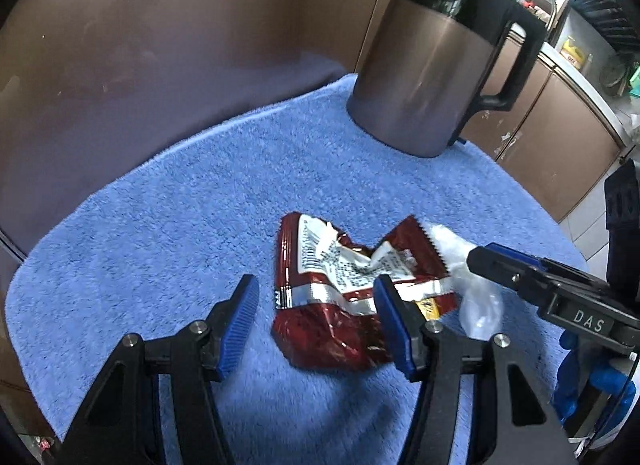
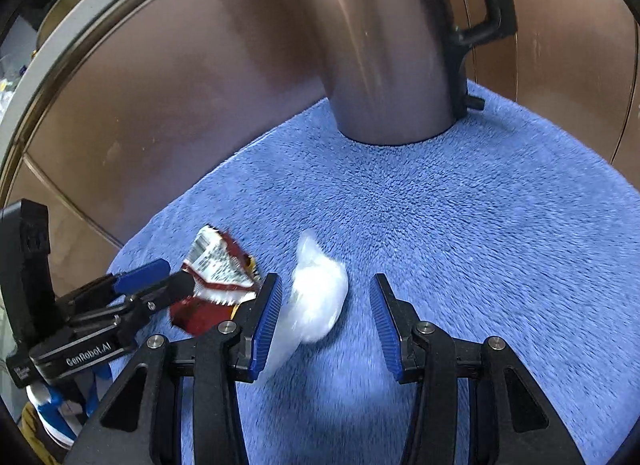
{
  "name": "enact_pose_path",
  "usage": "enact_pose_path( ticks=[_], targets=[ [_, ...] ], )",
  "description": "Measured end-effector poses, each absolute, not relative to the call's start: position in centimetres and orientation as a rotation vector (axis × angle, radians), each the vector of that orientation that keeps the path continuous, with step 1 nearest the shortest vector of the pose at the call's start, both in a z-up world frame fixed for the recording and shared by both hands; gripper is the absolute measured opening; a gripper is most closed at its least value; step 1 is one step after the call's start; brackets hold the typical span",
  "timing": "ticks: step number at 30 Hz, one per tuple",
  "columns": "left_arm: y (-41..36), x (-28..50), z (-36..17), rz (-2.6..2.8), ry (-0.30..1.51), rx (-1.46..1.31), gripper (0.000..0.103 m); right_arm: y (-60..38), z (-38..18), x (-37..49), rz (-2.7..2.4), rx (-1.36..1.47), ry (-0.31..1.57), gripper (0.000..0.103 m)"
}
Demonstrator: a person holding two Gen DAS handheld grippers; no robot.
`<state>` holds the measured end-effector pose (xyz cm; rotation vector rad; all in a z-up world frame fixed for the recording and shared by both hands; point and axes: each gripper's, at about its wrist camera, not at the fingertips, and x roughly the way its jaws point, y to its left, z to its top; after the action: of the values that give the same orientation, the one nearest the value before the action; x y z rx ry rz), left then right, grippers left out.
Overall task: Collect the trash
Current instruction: 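Grasp the red snack bag with the left tool while the right tool grasps the white tissue, then carry the red snack bag and tissue over to the trash bin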
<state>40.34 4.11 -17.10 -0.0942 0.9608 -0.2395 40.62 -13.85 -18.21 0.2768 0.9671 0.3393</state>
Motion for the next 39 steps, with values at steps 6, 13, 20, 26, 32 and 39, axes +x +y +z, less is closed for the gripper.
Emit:
enact_pose_path(
  ticks=[6, 13, 20, 26, 32, 39],
  targets=[
    [3.5, 40.8, -18.6, -0.234, 0.988, -0.063, 0.044, -13.6, -19.7, 41.9, 0.356, 0.302, 0.996, 0.046],
    [2.9, 40.6, -18.7, -0.219, 0.976, -0.056, 0.027, -13.6, -20.2, 41.8, 0.348, 0.273, 0.994, 0.033],
    [3.8, 38.9, -17.2, -0.222, 0.946, -0.123, 0.017, -14.9, -18.6, 39.2, 0.343, 0.293, 0.952, 0.032],
    [4.8, 35.7, -14.8, -0.235, 0.896, -0.15, 0.016, -15.6, -16.1, 35.0, 0.344, 0.266, 0.909, 0.032],
    [5.7, 31.6, -12.6, -0.261, 0.861, -0.165, 0.016, -16.3, -13.6, 30.2, 0.35, 0.259, 0.86, 0.032],
    [6.2, 27.5, -9.7, -0.28, 0.809, -0.17, 0.016, -17.5, -10.6, 25.1, 0.34, 0.266, 0.804, 0.032]
  ],
)
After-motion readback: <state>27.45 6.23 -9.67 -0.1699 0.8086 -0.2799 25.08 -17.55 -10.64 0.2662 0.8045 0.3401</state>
